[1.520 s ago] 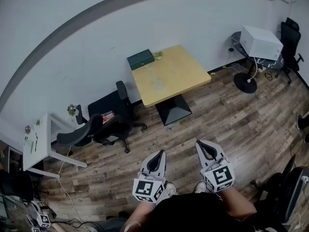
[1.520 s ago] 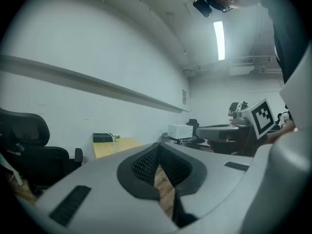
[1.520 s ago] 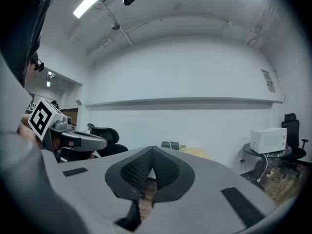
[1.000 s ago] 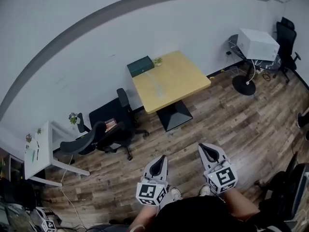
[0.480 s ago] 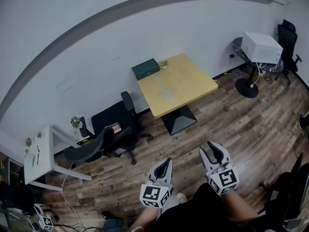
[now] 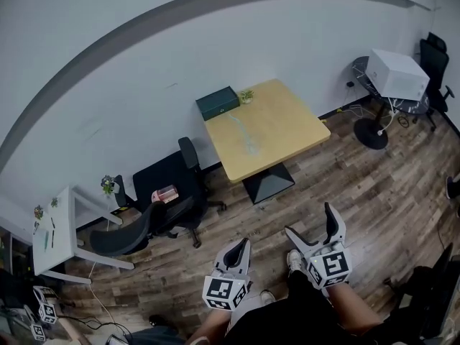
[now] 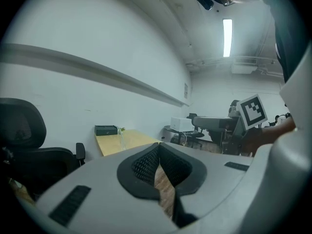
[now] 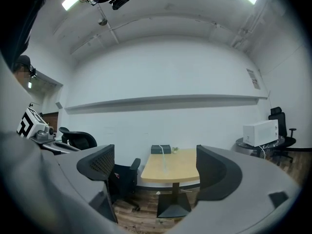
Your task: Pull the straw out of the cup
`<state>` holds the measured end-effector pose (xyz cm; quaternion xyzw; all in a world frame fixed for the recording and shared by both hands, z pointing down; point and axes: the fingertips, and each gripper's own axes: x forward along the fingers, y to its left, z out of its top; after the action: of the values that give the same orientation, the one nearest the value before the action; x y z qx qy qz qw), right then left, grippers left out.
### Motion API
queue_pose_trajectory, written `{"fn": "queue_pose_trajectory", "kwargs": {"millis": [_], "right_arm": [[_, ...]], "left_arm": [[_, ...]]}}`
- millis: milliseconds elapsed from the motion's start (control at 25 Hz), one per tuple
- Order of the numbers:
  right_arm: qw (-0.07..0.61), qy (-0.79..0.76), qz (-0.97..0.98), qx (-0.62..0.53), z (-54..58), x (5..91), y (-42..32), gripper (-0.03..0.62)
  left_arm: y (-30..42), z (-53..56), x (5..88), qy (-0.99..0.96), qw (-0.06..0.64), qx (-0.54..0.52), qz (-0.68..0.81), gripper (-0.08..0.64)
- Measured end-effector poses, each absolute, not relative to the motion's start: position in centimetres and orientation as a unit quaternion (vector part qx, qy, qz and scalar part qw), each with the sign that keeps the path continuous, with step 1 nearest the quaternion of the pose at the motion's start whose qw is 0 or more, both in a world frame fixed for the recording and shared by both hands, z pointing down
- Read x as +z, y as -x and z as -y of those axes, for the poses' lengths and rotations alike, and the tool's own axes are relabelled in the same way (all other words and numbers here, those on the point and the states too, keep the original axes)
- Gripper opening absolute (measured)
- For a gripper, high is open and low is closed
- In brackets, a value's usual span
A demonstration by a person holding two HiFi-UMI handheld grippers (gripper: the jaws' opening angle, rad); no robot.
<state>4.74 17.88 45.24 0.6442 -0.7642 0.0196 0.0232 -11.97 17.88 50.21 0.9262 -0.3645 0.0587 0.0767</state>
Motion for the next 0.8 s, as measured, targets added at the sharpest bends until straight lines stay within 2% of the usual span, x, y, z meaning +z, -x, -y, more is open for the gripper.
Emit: {"fn": "queue_pose_trajectory", "kwargs": {"millis": [360, 800], "right_arm": [[0.033, -0.61, 0.791, 0.033, -9.1, 45.3, -7.7, 0.577], [0.011, -0.585, 0.809, 0.059, -1.4, 45.2, -14.5, 0.569]], "left_arm": [[7.8, -9.5, 49.3, -0.921, 0.069, 0.068, 0.378, 0.02], [1.2, -2.0, 48.5, -0.908, 0.075, 0.063, 0.407, 0.02]]}}
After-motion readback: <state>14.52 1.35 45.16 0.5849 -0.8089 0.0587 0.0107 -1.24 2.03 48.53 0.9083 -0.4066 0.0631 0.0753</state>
